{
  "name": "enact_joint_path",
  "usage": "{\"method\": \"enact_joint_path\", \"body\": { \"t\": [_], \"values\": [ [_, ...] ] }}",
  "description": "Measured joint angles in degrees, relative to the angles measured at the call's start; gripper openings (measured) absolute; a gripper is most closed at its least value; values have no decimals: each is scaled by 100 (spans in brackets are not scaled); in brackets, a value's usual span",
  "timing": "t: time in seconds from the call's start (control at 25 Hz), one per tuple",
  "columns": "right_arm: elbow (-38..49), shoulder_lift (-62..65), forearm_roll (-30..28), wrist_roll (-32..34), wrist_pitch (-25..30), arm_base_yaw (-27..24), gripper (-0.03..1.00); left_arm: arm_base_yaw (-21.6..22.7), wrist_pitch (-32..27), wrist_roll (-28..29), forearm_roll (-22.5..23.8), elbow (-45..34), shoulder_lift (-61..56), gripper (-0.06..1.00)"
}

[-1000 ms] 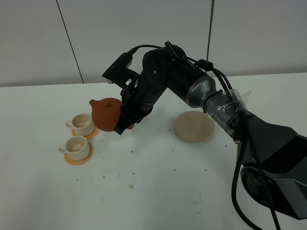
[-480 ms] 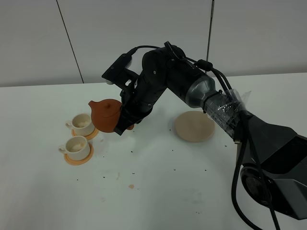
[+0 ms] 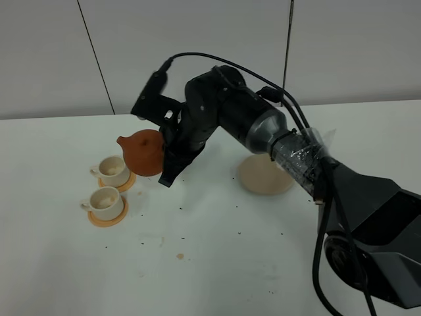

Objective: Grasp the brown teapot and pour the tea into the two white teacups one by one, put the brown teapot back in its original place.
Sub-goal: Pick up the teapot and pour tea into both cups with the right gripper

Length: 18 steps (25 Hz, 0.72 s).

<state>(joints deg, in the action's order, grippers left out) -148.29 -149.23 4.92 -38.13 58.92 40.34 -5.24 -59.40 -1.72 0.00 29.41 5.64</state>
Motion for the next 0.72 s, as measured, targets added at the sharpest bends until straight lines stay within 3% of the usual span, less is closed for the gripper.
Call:
{"method": "enact_joint_path", "body": {
  "t": [0.36, 0.72],
  "values": [
    [0, 0, -936, -83, -500, 177, 9, 0, 0, 0, 0, 0, 0, 37],
    [0, 0, -1743, -115, -644, 185, 9, 0, 0, 0, 0, 0, 0, 37]
  ]
}}
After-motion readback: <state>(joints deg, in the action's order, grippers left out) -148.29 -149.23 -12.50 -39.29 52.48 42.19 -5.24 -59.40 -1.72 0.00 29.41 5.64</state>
